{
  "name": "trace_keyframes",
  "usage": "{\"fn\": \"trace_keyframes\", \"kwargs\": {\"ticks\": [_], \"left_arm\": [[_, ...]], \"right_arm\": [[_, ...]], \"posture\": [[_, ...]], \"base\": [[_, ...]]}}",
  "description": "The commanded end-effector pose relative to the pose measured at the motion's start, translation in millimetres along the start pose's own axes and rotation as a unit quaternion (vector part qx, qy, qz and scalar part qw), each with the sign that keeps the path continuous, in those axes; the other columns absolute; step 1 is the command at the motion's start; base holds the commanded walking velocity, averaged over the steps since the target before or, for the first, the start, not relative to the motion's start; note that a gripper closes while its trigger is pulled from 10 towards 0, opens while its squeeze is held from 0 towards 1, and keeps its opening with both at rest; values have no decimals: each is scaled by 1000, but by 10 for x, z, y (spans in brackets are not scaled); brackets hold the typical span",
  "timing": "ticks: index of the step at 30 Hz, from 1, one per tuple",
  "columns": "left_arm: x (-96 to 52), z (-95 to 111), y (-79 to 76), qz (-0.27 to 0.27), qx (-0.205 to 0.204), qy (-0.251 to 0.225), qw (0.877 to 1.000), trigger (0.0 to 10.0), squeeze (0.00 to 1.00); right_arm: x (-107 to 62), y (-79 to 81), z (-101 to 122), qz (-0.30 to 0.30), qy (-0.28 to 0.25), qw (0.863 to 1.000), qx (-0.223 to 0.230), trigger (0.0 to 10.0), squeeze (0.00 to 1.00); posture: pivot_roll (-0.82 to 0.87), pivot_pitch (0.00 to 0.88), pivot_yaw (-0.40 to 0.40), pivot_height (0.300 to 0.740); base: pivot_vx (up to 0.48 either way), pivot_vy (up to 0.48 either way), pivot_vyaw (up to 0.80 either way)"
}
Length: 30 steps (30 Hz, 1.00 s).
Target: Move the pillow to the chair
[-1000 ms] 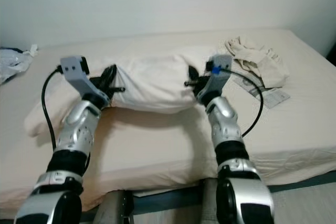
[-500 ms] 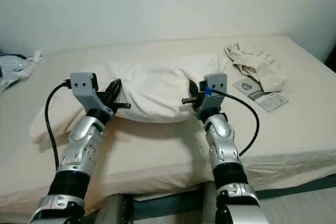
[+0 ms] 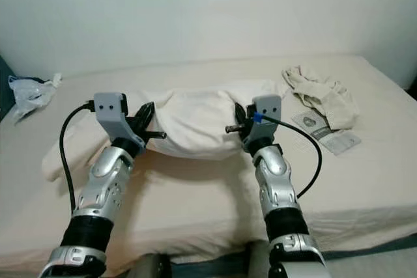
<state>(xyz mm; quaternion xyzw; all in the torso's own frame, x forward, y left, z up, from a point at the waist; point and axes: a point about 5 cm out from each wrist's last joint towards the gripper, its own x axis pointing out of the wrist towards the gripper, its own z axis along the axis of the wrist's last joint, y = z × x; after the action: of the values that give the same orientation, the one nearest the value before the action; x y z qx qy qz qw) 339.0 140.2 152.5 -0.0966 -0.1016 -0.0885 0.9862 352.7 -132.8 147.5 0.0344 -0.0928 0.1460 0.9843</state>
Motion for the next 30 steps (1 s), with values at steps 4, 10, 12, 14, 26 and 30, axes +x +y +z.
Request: {"fn": "trace_keyframes", "kwargs": {"ticks": [4,10,12,14,26,30], "left_arm": [[-46,-30,-18,-4,19,5,1000,10000,0],[-75,-50,31,14,16,7,1000,10000,0],[-78,-46,45,16,17,6,1000,10000,0],[-78,-44,49,16,17,6,1000,10000,0],[-87,-70,71,19,15,15,1000,10000,0],[-129,-143,94,22,24,30,999,10000,0]], "right_arm": [[9,86,70,16,-18,1000,-9,10000,0],[-32,92,25,17,-11,1000,-12,10000,0],[-40,95,16,18,-9,1000,-13,10000,0],[-39,94,19,19,-9,1000,-12,10000,0],[-4,80,74,19,-13,1000,-13,10000,0],[-34,68,-26,12,10,1000,-19,10000,0]], "posture": [[-5,20,23,705],[-5,18,19,730],[-5,19,19,740],[-5,17,18,740],[-2,15,11,740],[-1,14,10,740]], "base": [[0,0,0],[0,0,0],[0,0,0],[0,0,0],[0,0,0],[0,0,0]]}}
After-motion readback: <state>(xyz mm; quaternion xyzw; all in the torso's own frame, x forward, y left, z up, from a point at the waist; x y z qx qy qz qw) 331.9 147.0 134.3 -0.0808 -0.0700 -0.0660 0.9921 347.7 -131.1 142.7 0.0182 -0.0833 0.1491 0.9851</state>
